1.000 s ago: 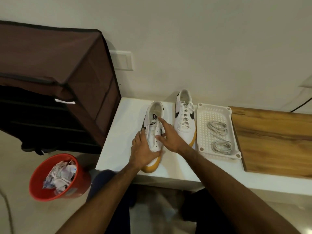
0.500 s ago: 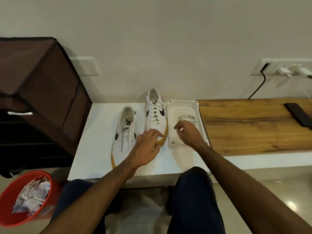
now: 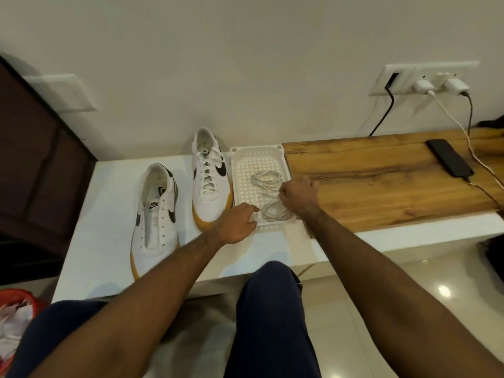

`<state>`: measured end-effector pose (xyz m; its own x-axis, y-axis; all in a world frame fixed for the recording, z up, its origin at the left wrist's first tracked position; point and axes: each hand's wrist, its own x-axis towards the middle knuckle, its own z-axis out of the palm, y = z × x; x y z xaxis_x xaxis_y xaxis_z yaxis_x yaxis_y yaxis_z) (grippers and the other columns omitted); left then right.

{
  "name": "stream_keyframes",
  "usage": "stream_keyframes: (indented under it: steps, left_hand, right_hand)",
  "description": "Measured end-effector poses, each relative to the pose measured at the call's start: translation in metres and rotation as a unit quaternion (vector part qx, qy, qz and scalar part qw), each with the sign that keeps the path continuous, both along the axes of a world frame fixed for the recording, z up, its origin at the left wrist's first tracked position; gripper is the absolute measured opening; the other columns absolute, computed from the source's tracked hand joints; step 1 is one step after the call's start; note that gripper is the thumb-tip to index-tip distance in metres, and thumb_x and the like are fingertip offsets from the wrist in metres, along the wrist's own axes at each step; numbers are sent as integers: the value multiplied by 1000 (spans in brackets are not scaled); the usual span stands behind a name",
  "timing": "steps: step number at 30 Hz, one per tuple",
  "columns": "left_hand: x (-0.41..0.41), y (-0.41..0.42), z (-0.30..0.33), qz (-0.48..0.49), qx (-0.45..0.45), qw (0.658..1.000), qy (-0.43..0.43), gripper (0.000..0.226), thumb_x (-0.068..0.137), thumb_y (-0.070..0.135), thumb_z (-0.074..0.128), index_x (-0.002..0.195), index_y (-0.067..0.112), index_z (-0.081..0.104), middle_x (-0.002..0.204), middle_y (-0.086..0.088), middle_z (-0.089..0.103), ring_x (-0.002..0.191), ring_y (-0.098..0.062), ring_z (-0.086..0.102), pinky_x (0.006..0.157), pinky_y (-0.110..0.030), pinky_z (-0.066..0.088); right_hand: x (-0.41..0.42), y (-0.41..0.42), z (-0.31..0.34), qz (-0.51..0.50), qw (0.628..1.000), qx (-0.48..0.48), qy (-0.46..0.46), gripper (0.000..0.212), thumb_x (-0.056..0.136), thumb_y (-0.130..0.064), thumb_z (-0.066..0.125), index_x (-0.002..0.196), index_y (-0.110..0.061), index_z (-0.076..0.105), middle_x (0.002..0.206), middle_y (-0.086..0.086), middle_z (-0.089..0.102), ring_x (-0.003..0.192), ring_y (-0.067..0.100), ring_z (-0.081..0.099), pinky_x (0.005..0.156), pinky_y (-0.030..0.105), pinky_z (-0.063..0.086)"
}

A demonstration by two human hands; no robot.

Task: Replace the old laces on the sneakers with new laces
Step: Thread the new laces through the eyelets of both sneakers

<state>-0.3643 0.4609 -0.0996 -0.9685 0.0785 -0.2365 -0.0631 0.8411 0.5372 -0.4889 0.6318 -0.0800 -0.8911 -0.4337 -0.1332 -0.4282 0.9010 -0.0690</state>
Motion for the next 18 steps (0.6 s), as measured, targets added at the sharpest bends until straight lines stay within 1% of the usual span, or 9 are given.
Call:
stream_keyframes:
  steps: [3,4,7,9,11,13,15,17,18]
  left_hand:
    - [-2,3,-6,-7,-34,999,17,44,104,28,47,144,11,49,144,-10,54,129,-26,52,105,-38,40]
    - [-3,3,-7,-9,-41,999,20,43,104,29,46,143,12,50,143,-9,54,127,-26,52,104,-39,41]
    - [-4,2,-10,-7,-52,998,30,44,103,32,45,142,13,51,142,-7,55,126,-26,53,104,-40,41]
    - [-5,3,-8,0,-42,999,27,45,103,31,47,143,12,50,143,-8,54,128,-26,53,105,-40,41]
    - [-5,5,-4,12,-17,1000,10,47,103,30,49,146,11,47,146,-9,52,131,-26,50,108,-39,40]
    - [-4,6,2,30,27,999,-16,54,103,28,52,151,10,38,154,-11,44,139,-26,44,113,-39,37]
    - [0,6,12,73,107,991,-20,64,101,27,58,155,10,28,159,-11,36,144,-25,37,116,-36,34]
    - [9,3,26,134,210,968,-11,73,99,24,64,157,13,22,159,-8,34,145,-23,35,110,-31,37]
    - [16,0,35,161,261,952,-10,77,97,24,67,157,16,20,158,-6,34,144,-22,35,105,-28,38]
  right_hand:
    - [-4,-10,-3,11,998,43,-52,44,91,-56,63,122,-24,68,125,-1,64,129,26,46,105,50,28]
    - [-5,-11,-3,16,997,54,-56,47,88,-57,67,122,-24,67,124,-1,64,128,26,47,105,49,29]
    - [-6,-7,-8,41,997,66,-30,39,88,-41,73,121,-25,63,121,-1,67,119,23,56,101,43,30]
    - [-4,-3,-12,39,998,47,-11,27,89,-26,70,115,-25,63,116,-2,70,113,22,60,99,41,30]
    - [1,0,-14,25,1000,9,-11,21,88,-16,65,107,-26,64,111,-3,71,109,20,61,100,39,29]
    - [5,0,-12,17,999,-31,-24,18,88,-16,63,104,-25,66,109,-4,71,108,20,62,101,39,31]
    - [8,-3,-3,6,995,-96,-37,15,88,-20,66,103,-24,69,105,-4,72,105,19,64,100,39,38]
    - [15,-7,14,3,980,-183,-75,15,87,-20,71,102,-20,71,100,-3,72,96,18,65,91,37,50]
    - [22,-12,26,8,969,-225,-101,16,87,-18,73,102,-16,72,98,-2,71,91,17,65,84,34,52]
